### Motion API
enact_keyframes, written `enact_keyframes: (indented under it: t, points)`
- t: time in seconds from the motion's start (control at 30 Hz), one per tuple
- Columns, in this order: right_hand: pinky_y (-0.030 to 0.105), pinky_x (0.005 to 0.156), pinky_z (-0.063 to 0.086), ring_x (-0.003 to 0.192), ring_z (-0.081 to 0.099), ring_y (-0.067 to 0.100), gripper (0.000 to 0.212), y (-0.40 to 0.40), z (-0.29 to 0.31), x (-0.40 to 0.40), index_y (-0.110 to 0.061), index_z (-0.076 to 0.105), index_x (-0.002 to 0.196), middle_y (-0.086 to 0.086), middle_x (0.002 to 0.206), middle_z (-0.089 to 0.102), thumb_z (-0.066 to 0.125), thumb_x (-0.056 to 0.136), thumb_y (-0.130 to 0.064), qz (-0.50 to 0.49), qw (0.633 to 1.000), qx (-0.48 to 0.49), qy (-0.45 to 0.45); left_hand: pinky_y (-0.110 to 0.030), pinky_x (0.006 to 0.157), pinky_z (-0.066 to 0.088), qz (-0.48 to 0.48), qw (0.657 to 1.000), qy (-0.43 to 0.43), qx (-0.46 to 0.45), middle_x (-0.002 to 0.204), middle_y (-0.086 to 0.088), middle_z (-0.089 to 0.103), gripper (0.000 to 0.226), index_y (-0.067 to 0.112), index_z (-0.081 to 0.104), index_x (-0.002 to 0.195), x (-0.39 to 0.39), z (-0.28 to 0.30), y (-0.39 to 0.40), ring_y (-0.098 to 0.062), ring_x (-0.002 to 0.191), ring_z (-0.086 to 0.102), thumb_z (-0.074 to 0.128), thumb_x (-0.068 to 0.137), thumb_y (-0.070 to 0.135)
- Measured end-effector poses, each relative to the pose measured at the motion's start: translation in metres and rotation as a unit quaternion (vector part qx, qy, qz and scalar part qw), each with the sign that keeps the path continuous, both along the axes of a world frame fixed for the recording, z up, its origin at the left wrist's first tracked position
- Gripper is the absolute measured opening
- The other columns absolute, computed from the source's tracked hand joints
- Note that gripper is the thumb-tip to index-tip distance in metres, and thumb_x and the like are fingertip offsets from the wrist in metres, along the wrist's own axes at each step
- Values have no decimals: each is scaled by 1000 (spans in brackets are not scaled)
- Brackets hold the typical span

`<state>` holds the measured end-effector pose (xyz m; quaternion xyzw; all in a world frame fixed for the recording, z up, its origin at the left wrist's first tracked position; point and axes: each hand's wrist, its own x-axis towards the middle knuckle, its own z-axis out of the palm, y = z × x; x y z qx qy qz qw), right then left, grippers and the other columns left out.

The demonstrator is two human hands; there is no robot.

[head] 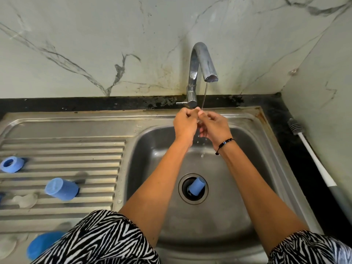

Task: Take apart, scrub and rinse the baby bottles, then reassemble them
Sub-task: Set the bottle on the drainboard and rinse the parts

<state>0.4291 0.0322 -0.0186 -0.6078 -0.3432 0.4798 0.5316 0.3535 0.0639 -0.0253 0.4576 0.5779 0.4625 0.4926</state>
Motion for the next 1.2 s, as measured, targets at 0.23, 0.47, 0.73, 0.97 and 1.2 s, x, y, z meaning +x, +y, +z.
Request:
enact_keyframes:
  t: [0.23, 0.47, 0.73, 0.97, 1.2]
  points:
    - [18, 80, 41, 87, 52, 11, 34, 1, 2, 1, -15, 63, 113, 0, 99, 55, 69, 82, -26, -1, 939, 93, -330, -22, 41, 26, -53, 972, -169, -154, 54, -2, 45, 28, 12, 54, 79, -1, 3, -12, -8, 36, 36, 37, 100, 19]
    - [24, 70, 36, 83, 53, 21, 25, 2, 11, 8, -13, 64, 105, 8, 99, 51, 67, 82, -24, 51, 877, 100, -468, -21, 38, 26, -40, 955, -193, -221, 47, -2, 46, 33, 9, 48, 67, -8, -4, -20, -11, 37, 37, 35, 97, 8]
    - [30, 86, 44, 104, 55, 22, 44, -1, 13, 6, -12, 60, 121, 8, 114, 60, 68, 80, -25, 73, 897, 67, -430, -23, 47, 40, -47, 951, -227, -206, 56, -5, 51, 24, 8, 54, 80, -17, 3, -28, -13, 46, 46, 40, 100, 10]
    - [26, 75, 42, 97, 56, 22, 30, -16, 17, 3, -13, 61, 107, 6, 103, 64, 69, 78, -18, 130, 898, -17, -421, -19, 58, 46, -11, 983, -174, -58, 75, -7, 60, 25, 5, 65, 93, -30, 17, -41, -10, 62, 51, 44, 92, -9]
    - [30, 78, 38, 103, 49, 29, 11, -41, 33, -37, -16, 68, 91, 15, 102, 55, 65, 81, -20, 228, 854, 42, -466, -18, 74, 50, -9, 998, -2, 67, 83, 2, 66, 41, 14, 68, 88, -67, 37, -81, -6, 77, 59, 40, 84, -15]
